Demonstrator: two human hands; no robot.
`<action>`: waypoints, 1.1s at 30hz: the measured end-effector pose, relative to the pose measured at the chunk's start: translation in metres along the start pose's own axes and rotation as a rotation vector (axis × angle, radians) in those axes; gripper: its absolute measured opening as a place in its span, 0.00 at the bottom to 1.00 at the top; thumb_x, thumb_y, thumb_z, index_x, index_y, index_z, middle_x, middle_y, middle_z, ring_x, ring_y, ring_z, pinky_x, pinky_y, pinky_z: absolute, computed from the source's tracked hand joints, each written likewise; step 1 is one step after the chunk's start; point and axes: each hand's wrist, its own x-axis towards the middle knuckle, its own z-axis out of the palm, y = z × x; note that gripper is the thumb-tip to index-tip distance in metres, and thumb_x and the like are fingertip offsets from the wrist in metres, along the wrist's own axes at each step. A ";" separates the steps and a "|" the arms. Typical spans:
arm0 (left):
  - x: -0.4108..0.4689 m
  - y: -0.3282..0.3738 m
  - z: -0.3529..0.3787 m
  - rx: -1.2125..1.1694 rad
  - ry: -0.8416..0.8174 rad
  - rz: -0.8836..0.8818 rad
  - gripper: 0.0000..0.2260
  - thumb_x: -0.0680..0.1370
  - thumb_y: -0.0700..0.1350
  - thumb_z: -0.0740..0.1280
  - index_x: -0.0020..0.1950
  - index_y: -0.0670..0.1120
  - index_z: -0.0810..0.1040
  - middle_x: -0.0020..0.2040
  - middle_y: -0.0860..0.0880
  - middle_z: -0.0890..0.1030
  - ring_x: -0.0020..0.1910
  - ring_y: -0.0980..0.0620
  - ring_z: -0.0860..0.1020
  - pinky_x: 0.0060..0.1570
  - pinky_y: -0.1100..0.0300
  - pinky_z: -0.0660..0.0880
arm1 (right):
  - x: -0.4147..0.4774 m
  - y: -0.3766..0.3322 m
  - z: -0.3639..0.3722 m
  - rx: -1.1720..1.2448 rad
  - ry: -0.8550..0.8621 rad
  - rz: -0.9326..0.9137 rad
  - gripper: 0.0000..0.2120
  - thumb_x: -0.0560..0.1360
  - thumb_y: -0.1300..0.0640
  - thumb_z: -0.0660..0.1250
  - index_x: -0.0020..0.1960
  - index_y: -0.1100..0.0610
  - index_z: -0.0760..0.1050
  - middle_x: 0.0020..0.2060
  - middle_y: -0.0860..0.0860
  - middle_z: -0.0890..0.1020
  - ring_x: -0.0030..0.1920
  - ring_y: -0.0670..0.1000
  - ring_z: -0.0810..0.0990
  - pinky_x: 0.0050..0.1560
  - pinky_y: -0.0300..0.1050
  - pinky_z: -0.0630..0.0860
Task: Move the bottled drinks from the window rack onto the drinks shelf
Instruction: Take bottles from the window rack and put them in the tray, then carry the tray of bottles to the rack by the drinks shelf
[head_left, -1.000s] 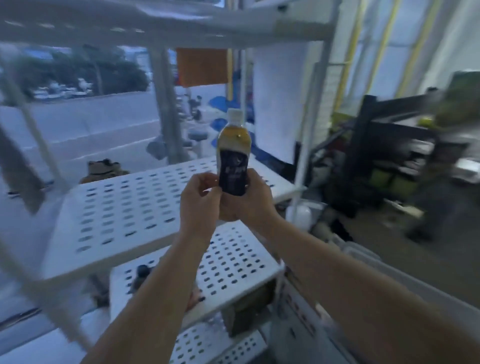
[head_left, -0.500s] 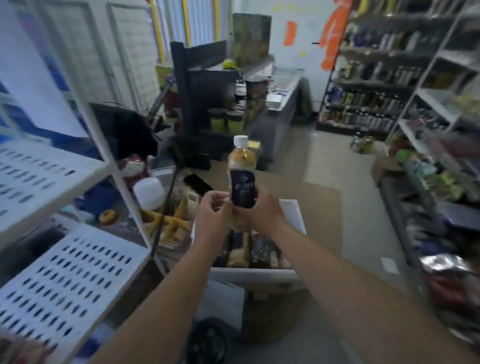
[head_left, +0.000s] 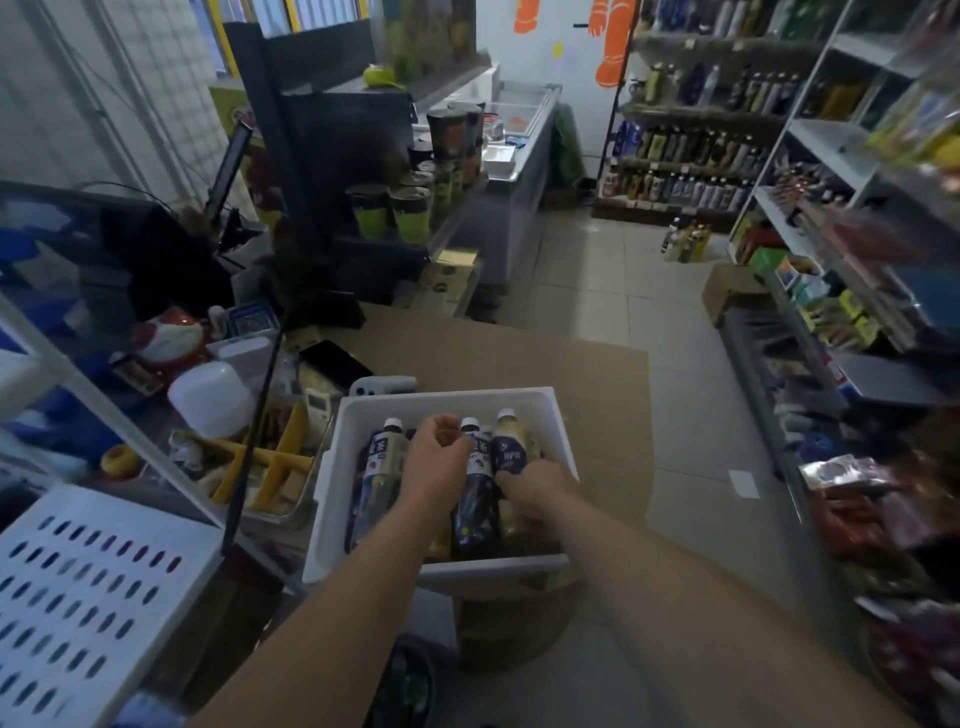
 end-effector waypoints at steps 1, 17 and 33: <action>0.002 -0.001 0.003 -0.007 -0.006 -0.009 0.09 0.79 0.42 0.65 0.53 0.56 0.73 0.50 0.52 0.79 0.48 0.52 0.79 0.42 0.58 0.78 | 0.002 -0.001 -0.001 -0.009 0.011 0.013 0.33 0.68 0.31 0.61 0.60 0.54 0.79 0.57 0.55 0.82 0.54 0.58 0.80 0.55 0.50 0.77; 0.065 -0.096 -0.134 0.594 0.170 -0.301 0.21 0.79 0.50 0.66 0.67 0.39 0.71 0.60 0.37 0.78 0.57 0.37 0.77 0.48 0.49 0.72 | 0.062 0.034 -0.021 0.254 0.124 0.164 0.21 0.76 0.46 0.67 0.60 0.61 0.76 0.42 0.56 0.77 0.41 0.58 0.77 0.39 0.47 0.73; 0.056 0.070 -0.071 0.404 0.083 0.000 0.08 0.74 0.45 0.72 0.51 0.47 0.78 0.39 0.46 0.78 0.36 0.46 0.77 0.31 0.56 0.71 | -0.007 0.083 -0.182 0.515 0.374 0.047 0.03 0.71 0.60 0.70 0.43 0.60 0.79 0.38 0.57 0.80 0.39 0.57 0.80 0.36 0.42 0.74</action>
